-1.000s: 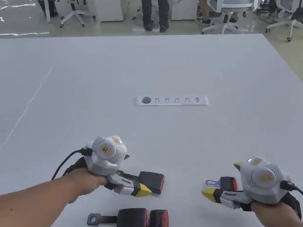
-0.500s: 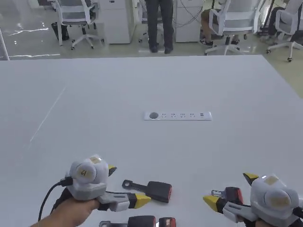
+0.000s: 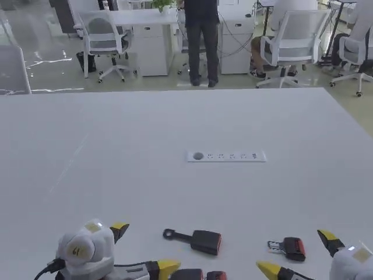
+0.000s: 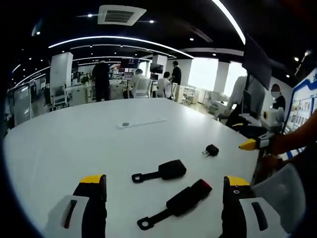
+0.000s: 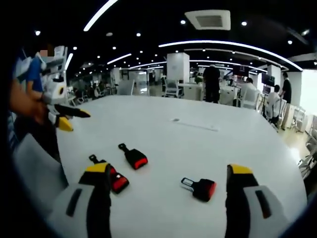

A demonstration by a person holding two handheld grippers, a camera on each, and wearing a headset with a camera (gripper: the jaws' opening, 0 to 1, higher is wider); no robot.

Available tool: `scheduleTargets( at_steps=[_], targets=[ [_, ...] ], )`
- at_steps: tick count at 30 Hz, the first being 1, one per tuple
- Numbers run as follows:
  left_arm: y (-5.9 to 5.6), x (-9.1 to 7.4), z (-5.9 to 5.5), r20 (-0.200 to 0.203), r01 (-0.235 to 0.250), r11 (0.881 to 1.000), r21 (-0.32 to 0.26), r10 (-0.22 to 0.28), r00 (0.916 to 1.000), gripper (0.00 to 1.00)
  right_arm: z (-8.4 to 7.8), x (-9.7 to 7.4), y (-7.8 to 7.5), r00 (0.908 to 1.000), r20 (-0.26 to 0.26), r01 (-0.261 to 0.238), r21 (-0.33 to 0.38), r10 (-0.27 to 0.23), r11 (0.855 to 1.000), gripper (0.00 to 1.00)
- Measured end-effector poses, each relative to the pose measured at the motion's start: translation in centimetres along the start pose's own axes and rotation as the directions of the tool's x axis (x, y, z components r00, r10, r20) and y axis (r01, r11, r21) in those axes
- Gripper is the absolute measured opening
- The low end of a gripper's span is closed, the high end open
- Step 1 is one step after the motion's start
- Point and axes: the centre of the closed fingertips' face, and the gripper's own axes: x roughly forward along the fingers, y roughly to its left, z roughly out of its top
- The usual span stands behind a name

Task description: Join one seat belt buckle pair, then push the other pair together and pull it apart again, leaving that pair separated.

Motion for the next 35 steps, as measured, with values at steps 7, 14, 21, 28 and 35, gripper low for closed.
scheduleTargets(
  at_steps=[7,14,21,28,35],
  targets=[
    [0.6,-3.3,-1.5,0.016,-0.03,0.999,-0.019,0.03,0.9994,1.0,-0.4,-2.3,0.7,0.9999,0.016,0.005,0.01,-0.005,1.0,1.0],
    [1.1,-6.2,-3.9,-0.017,-0.054,0.997,-0.059,0.053,0.9984,1.0,-1.9,-4.4,1.6,0.9999,-0.016,0.005,0.011,-0.004,1.0,1.0],
    [0.1,-7.5,-3.4,-0.012,-0.053,0.997,-0.055,0.052,0.9986,1.0,-2.4,-5.8,2.3,0.9998,-0.02,-0.003,0.023,0.004,1.0,1.0],
    [0.4,-7.3,-1.9,0.011,-0.053,0.998,-0.042,0.054,0.9985,1.0,-2.5,-5.6,2.2,0.9995,-0.03,-0.008,0.043,0.009,0.999,1.0],
    [0.2,-7.2,-1.8,0.014,-0.048,0.998,-0.045,0.048,0.9987,1.0,-2.5,-5.5,2.3,0.9992,-0.04,-0.005,0.05,0.007,0.999,1.0]
  ],
)
